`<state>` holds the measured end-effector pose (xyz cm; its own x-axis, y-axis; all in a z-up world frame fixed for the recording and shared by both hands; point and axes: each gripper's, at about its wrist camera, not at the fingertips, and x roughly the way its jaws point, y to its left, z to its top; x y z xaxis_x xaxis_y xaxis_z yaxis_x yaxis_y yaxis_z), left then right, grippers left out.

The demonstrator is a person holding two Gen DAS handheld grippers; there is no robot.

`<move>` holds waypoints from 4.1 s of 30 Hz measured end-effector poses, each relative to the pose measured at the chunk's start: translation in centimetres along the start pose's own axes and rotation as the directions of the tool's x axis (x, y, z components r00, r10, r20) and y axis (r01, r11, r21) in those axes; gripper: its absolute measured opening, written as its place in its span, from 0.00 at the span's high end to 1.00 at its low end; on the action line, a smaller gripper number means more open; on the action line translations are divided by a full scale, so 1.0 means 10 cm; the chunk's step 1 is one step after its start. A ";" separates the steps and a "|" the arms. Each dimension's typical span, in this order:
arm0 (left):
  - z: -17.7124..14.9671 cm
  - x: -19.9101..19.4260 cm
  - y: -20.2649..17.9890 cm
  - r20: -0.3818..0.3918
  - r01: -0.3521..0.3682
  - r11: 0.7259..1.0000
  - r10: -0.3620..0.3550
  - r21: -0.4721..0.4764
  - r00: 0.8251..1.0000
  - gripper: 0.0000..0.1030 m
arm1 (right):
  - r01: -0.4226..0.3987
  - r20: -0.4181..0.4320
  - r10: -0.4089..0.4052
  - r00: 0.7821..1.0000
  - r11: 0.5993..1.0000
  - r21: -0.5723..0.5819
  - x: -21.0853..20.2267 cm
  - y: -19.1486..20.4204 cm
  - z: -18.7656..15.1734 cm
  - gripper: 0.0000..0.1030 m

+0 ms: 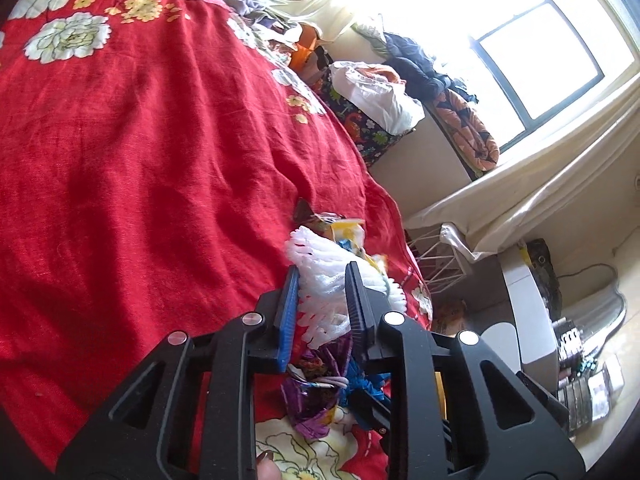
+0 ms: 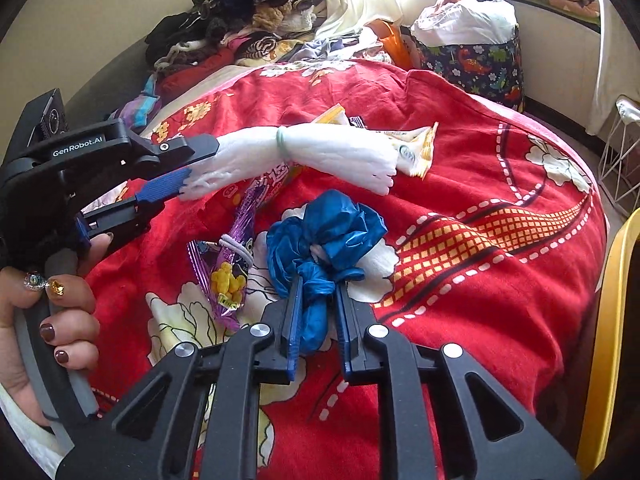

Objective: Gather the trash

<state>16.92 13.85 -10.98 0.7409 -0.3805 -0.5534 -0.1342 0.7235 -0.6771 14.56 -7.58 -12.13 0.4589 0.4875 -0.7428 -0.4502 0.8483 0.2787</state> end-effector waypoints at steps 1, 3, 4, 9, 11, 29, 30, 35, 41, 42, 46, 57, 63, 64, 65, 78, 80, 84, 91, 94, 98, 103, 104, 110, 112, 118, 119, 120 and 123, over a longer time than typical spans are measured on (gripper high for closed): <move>-0.01 -0.01 -0.03 -0.001 0.002 1.000 -0.002 0.011 1.000 0.86 | 0.001 0.002 -0.001 1.000 1.000 0.001 -0.02 -0.01 0.00 0.86; -0.02 -0.02 -0.11 -0.004 0.006 0.999 -0.005 0.038 1.000 0.88 | 0.002 0.008 -0.002 1.000 1.000 0.005 -0.06 -0.03 -0.01 0.86; -0.03 -0.02 -0.14 -0.004 0.006 0.999 -0.006 0.050 1.000 0.88 | 0.002 0.010 -0.002 1.000 1.000 0.007 -0.08 -0.04 -0.01 0.86; -0.07 -0.05 -0.31 -0.001 0.010 0.993 -0.010 0.115 1.000 0.89 | 0.002 0.022 -0.003 1.000 1.000 0.025 -0.19 -0.11 -0.02 0.87; -0.08 -0.06 -0.37 0.001 0.011 0.991 -0.011 0.135 1.000 0.89 | 0.001 0.029 -0.002 1.000 0.999 0.036 -0.25 -0.15 -0.03 0.88; -0.12 -0.23 -0.84 0.056 0.024 0.962 -0.041 0.272 0.998 0.91 | 0.011 0.109 -0.023 0.994 0.994 0.110 -0.71 -0.45 -0.03 0.90; -0.12 -0.23 -0.86 0.057 0.027 0.961 -0.045 0.275 0.997 0.91 | 0.012 0.115 -0.025 0.993 0.993 0.114 -0.74 -0.47 -0.03 0.90; -0.13 -0.28 -0.96 0.063 0.041 0.955 -0.062 0.294 0.996 0.91 | 0.026 0.142 -0.044 0.989 0.991 0.131 -0.87 -0.56 -0.02 0.90; -0.17 -0.30 -1.08 0.059 0.054 0.947 -0.076 0.316 0.995 0.91 | 0.044 0.179 -0.073 0.981 0.986 0.161 -1.05 -0.71 0.00 0.90; -0.18 -0.30 -1.09 0.057 0.054 0.947 -0.076 0.318 0.995 0.91 | 0.048 0.187 -0.079 0.979 0.985 0.168 -1.08 -0.74 0.00 0.90; -0.23 -0.30 -1.18 0.051 0.059 0.941 -0.080 0.334 0.995 0.91 | 0.059 0.209 -0.101 0.973 0.979 0.197 -1.20 -0.85 0.00 0.91; -0.36 -0.26 -1.40 0.028 0.083 0.920 -0.102 0.382 0.994 0.91 | 0.076 0.255 -0.154 0.955 0.954 0.289 -1.48 -1.20 -0.06 0.91; -0.42 -0.25 -1.51 0.017 0.096 0.909 -0.112 0.405 0.994 0.91 | 0.082 0.272 -0.176 0.946 0.943 0.323 -1.59 -1.34 -0.10 0.91; -0.44 -0.24 -1.53 0.015 0.099 0.907 -0.115 0.409 0.993 0.91 | 0.083 0.274 -0.179 0.945 0.941 0.327 -1.60 -1.35 -0.10 0.91; -0.45 -0.24 -1.55 0.014 0.100 0.905 -0.116 0.412 0.993 0.91 | 0.083 0.277 -0.181 0.944 0.940 0.332 -1.62 -1.36 -0.11 0.91; -0.62 -0.20 -1.74 -0.014 0.115 0.877 -0.123 0.467 0.992 0.91 | 0.102 0.305 -0.222 0.926 0.926 0.364 -1.83 -1.51 -0.15 0.91; -0.64 -0.18 -1.77 -0.020 0.120 0.874 -0.125 0.471 0.992 0.91 | 0.105 0.308 -0.229 0.923 0.923 0.370 -1.86 -1.53 -0.15 0.90; -0.70 -0.16 -1.83 -0.031 0.127 0.865 -0.128 0.485 0.991 0.91 | 0.127 0.311 -0.256 0.915 0.916 0.381 -1.93 -1.59 -0.17 0.91; -0.82 -0.11 -1.93 -0.052 0.139 0.851 -0.131 0.507 0.990 0.91 | 0.163 0.319 -0.300 0.899 0.906 0.392 -2.06 -1.69 -0.21 0.91; -0.87 -0.09 -1.98 -0.063 0.144 0.844 -0.131 0.516 0.989 0.91 | 0.176 0.319 -0.316 0.893 0.900 0.399 -2.08 -1.73 -0.24 0.91; -0.94 -0.06 -2.03 -0.076 0.152 0.836 -0.131 0.528 0.988 0.91 | 0.186 0.317 -0.332 0.888 0.891 0.414 -2.12 -1.81 -0.28 0.91; -1.03 -0.02 -2.10 -0.092 0.158 0.826 -0.129 0.541 0.987 0.91 | 0.199 0.315 -0.352 0.881 0.881 0.429 -2.15 -1.88 -0.31 0.91; -1.05 -0.01 -2.12 -0.095 0.159 0.824 -0.128 0.544 0.987 0.91 | 0.200 0.314 -0.355 0.881 0.879 0.433 -2.16 -1.90 -0.32 0.91; -1.16 0.05 -2.21 -0.111 0.163 0.810 -0.122 0.563 0.986 0.91 | 0.203 0.309 -0.366 0.878 0.868 0.453 -2.18 -1.99 -0.37 0.91; -1.19 0.07 -2.24 -0.115 0.164 0.806 -0.119 0.569 0.986 0.91 | 0.201 0.308 -0.368 0.877 0.865 0.460 -2.19 -2.02 -0.39 0.91; -1.30 0.13 -2.30 -0.129 0.165 0.795 -0.110 0.583 0.986 0.91 | 0.196 0.298 -0.368 0.881 0.856 0.479 -2.19 -2.14 -0.44 0.91; -1.32 0.14 -2.31 -0.133 0.166 0.793 -0.108 0.586 0.985 0.91 | 0.197 0.296 -0.370 0.881 0.854 0.482 -2.20 -2.16 -0.44 0.90; -1.33 0.16 -2.33 -0.136 0.167 0.791 -0.107 0.588 0.985 0.91 | 0.197 0.293 -0.371 0.881 0.851 0.487 -2.20 -2.18 -0.45 0.91; -1.38 0.19 -2.35 -0.142 0.166 0.785 -0.101 0.597 0.985 0.91 | 0.196 0.286 -0.374 0.882 0.844 0.499 -2.20 -2.22 -0.48 0.91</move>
<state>12.37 -11.84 -2.78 0.6498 -0.5294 -0.5454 0.4108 0.8483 -0.3340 10.79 -38.09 -4.92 0.7925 0.1720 -0.5851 0.0920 0.9147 0.3935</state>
